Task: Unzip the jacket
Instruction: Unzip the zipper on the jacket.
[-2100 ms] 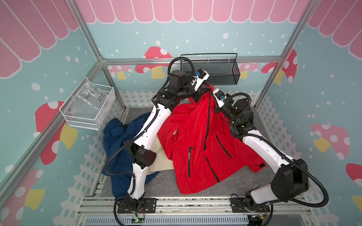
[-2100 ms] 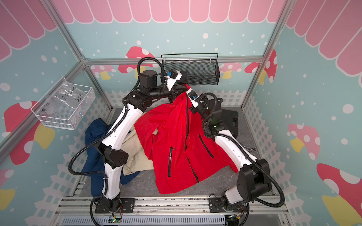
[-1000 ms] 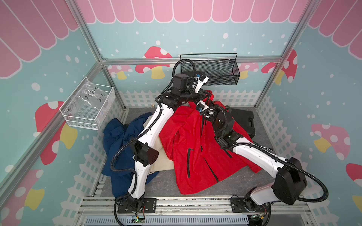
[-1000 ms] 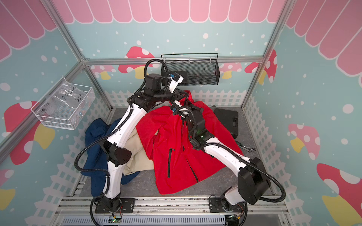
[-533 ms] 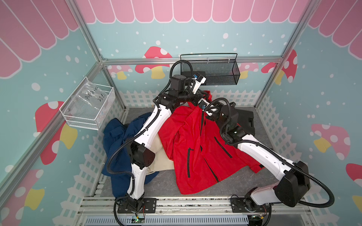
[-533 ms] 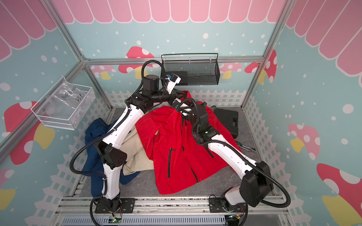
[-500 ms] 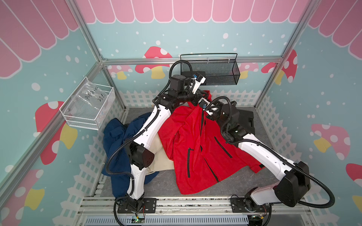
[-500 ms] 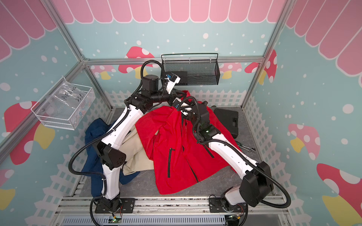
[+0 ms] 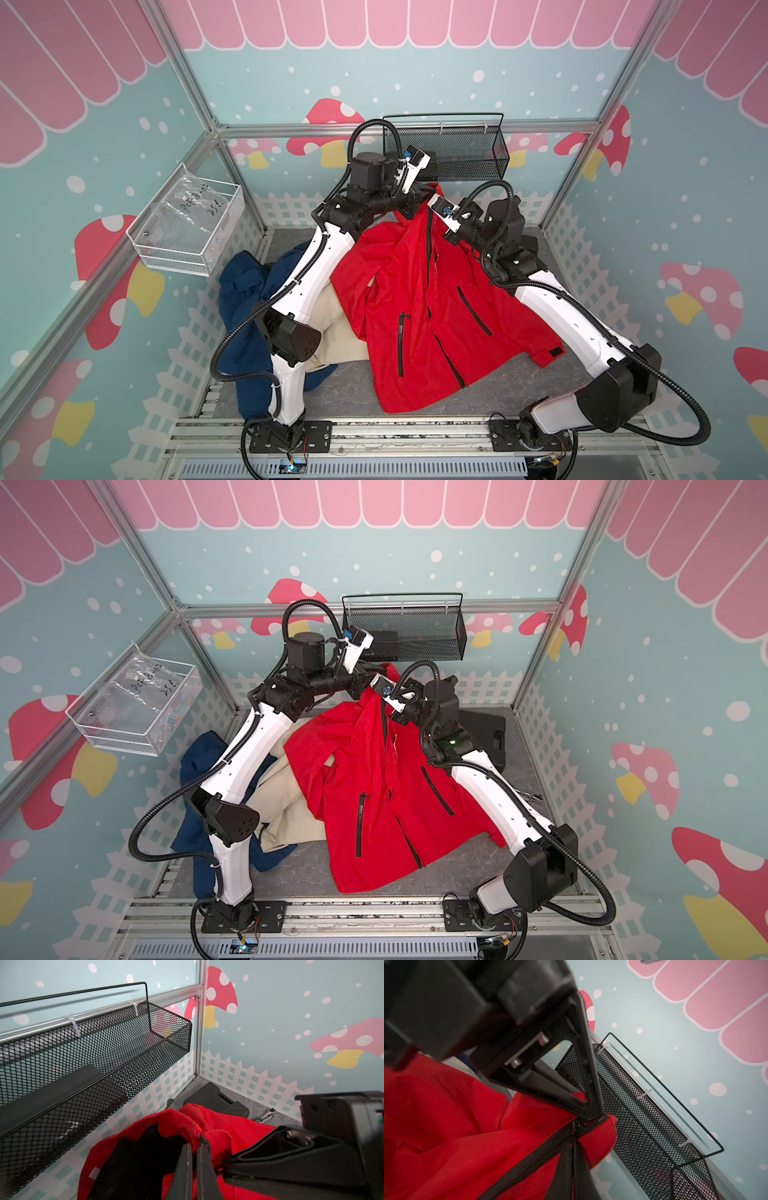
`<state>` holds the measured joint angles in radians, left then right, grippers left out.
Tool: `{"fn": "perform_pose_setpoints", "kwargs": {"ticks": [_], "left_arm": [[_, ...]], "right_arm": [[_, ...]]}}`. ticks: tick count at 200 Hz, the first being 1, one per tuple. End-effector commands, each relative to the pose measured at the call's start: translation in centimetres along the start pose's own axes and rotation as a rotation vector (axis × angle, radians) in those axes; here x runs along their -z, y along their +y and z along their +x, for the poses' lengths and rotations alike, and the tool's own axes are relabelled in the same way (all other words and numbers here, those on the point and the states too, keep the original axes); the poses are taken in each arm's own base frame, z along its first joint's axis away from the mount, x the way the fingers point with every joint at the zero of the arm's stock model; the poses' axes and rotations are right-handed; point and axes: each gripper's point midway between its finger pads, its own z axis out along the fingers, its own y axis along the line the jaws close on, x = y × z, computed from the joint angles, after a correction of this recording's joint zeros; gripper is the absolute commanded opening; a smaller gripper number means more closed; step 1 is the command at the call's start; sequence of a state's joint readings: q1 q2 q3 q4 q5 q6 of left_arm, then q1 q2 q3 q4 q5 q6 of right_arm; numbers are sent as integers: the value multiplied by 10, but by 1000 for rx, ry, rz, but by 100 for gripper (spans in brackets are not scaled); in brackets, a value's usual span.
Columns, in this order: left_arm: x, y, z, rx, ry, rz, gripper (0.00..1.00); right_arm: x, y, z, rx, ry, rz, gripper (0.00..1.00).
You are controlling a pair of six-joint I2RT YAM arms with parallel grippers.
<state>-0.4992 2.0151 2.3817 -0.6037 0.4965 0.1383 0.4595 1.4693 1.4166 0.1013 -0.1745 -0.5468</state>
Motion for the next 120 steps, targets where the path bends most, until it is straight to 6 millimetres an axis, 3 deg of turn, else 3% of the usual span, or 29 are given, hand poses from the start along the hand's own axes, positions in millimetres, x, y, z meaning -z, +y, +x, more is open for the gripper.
{"fn": "perform_pose_setpoints", "kwargs": {"ticks": [1,71,120], "left_arm": [[15,-7,-51,-80,-147,4,0],[32,-4,-61,-25,-163,-7,0],[41,-3,-74,-30,-199,7,0]], "right_arm": [[-5,31,-7,-40,-64,-152,0],[0,21,-1,-23,-70,-136,0],[-13,42,54,40,116,-164,0]]}}
